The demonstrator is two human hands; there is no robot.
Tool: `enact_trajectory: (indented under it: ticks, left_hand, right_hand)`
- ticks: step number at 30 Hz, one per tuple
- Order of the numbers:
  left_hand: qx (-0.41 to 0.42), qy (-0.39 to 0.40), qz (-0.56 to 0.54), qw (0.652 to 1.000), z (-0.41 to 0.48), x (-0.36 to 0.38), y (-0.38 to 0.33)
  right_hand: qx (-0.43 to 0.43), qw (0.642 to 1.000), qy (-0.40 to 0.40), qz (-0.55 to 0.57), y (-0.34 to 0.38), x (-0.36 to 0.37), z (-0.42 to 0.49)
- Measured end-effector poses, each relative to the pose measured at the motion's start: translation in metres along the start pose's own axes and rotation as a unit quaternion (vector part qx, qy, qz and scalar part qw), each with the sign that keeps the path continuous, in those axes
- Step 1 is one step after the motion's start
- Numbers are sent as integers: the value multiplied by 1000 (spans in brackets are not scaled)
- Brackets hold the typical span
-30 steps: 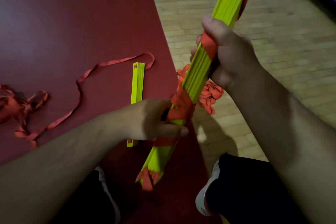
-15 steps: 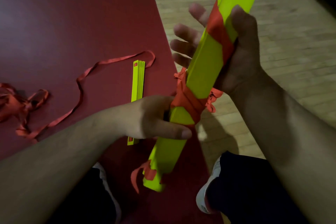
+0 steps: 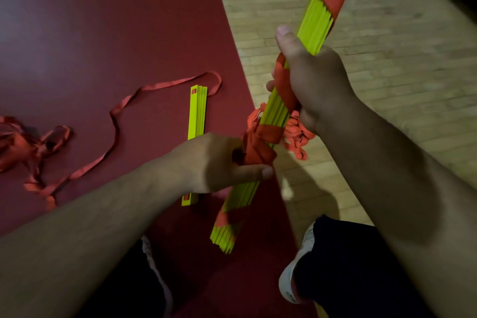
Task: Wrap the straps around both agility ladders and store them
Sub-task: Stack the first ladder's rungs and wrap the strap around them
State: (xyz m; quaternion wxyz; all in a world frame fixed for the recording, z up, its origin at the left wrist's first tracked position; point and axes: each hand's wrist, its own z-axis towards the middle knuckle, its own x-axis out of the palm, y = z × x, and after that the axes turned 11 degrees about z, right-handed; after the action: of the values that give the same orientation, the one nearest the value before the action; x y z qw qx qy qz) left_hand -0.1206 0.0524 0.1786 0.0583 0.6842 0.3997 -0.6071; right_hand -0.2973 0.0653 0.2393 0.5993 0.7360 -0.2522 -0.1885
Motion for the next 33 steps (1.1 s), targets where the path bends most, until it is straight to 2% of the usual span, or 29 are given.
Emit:
enact_trajectory:
  ticks: [5,7,8,10,12,14,17,19,20,23,25,28,33]
  left_hand:
    - [-33,-50,23,998,0,2,-4]
    - [-9,-72,26,997,2,6,-4]
    - [18,-65,-7,998,1,5,-2]
    - [69,-11,-121,990,-1,3,3]
    - [97,51,-222,969,-5,4,5]
    - [109,85,-271,952,-7,7,2]
    - [102,106,-287,946,-5,10,0]
    - [91,108,-294,945,-3,10,3]
    - [83,92,-275,953,-2,10,4]
    - [52,1,-132,990,0,15,7]
    - [29,-28,-62,997,2,19,7]
    - [3,-28,-9,1000,5,28,7]
    - [-1,-19,56,998,5,23,4]
  right_hand:
    - [-26,997,0,-72,-2,2,6]
    - [-51,995,13,-86,-3,1,4]
    - [-59,995,25,-74,-4,-1,4]
    - [-71,994,78,-4,-4,-6,3]
    - [-63,980,150,116,-2,-12,3]
    - [-21,956,208,205,2,-13,1]
    - [11,932,249,264,5,-10,-4]
    - [-1,943,213,257,6,-8,-5]
    - [-14,957,170,235,5,-7,-2]
    - [-64,990,10,127,-1,-4,7]
    - [-91,991,-74,61,-5,-4,12]
    - [-96,989,-110,29,-10,-7,17]
    - [-107,989,-97,9,-8,-7,14]
